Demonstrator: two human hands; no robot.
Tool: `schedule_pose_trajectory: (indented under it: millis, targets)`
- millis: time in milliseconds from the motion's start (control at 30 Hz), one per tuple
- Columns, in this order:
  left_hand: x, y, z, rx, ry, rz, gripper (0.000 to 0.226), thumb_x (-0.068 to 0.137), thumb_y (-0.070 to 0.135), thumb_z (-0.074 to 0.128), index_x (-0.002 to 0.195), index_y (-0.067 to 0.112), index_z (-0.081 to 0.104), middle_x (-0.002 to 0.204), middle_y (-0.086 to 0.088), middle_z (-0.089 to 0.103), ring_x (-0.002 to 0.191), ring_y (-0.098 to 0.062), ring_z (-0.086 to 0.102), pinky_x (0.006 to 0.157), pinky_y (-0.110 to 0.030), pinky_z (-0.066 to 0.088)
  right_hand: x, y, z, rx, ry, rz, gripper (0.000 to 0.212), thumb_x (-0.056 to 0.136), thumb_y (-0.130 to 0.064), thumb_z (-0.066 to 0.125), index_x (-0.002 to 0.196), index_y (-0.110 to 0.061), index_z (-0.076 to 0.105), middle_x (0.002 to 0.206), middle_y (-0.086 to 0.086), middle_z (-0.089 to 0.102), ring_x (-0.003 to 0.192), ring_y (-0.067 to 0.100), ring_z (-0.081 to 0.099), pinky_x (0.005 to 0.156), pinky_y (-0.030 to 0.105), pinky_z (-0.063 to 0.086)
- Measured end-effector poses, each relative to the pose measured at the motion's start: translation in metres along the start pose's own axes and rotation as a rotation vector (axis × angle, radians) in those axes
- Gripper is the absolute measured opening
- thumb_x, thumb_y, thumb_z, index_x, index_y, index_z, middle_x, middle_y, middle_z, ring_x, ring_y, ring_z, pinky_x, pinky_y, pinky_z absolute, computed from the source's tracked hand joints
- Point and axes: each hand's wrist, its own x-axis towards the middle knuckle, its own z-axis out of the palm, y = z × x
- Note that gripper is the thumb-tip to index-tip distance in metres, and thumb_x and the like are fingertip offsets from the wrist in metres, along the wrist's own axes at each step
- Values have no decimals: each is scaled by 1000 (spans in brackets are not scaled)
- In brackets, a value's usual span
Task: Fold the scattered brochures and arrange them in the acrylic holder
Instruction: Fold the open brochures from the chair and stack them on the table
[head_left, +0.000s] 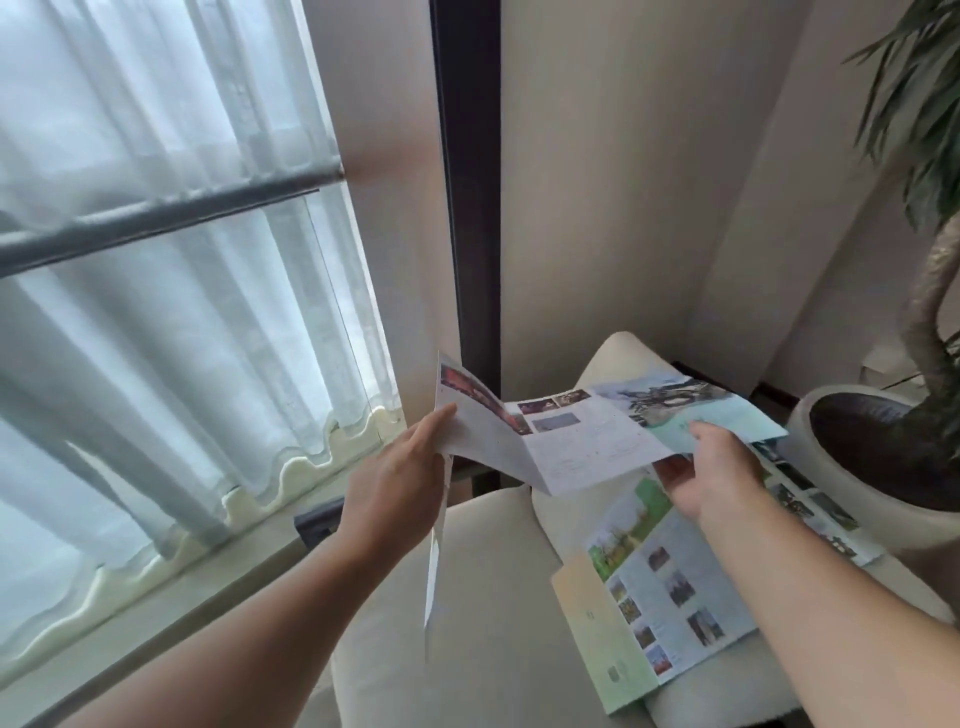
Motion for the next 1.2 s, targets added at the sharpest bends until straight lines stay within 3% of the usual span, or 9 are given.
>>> schedule_pose_trajectory:
  millis: [200,367,433,533,633,800,933,1067,1200]
  targets:
    - [-7,-4,-9,-53,6,2,43,96,16,45,137,30,50,128,-1,66,105,-33,64,77,-36,48,-44,12,37,-26,-194,32,32,97,-15,52,127,-5,58,113,20,69,92,35,70,86,46,57]
    - [-9,-4,-10,-158,-377,-76,62,82,22,46,143,34,40,146,7,48,125,-18,52,101,-31,41,-88,13,72,38,-382,-7,18,95,-8,54,105,-16,66,82,6,77,68,20,75,56,30,59]
    - [-5,-1,-15,-444,-499,-122,66,73,27,48,139,28,45,140,0,54,123,-21,53,105,-40,42,-105,18,84,37,-458,-14,19,96,-7,53,106,-16,66,86,7,78,73,21,75,62,33,61]
    - [3,8,-25,-916,-412,-352,51,83,42,49,125,15,57,113,-7,63,96,-24,57,86,-41,45,-128,36,95,9,-559,14,28,97,-8,52,124,-11,61,112,16,72,99,33,70,91,49,55]
    - [14,16,-41,-1187,-361,-644,54,89,67,43,115,27,69,109,-4,73,101,-25,69,86,-43,53,-149,63,95,-81,-637,91,24,99,-10,51,120,-8,63,105,17,74,87,30,74,73,40,61]
    - [21,12,-58,-1452,-119,-911,24,92,23,61,105,4,67,90,-15,76,78,-31,74,68,-44,61,-167,99,83,-211,-674,134,20,96,-6,54,111,-8,67,98,15,76,79,25,74,56,32,57]
    - [16,3,-63,-1386,-30,-840,11,95,7,54,104,6,59,91,-17,74,74,-30,72,68,-49,61,-164,94,77,-252,-618,73,16,92,-10,60,105,-9,69,94,14,76,75,22,75,55,31,58]
    - [9,-4,-72,-1341,-65,-730,13,98,12,52,110,11,58,93,-13,76,79,-32,73,74,-55,59,-137,71,79,-561,-425,-208,18,89,-31,67,103,-20,64,104,10,69,82,20,67,56,29,49]
    - [-2,-3,-77,-1423,-188,-598,19,98,12,51,116,8,58,107,-21,72,83,-33,70,67,-45,59,-130,56,91,-684,-587,-53,45,89,-41,68,127,-19,56,121,10,66,97,29,67,64,35,52]
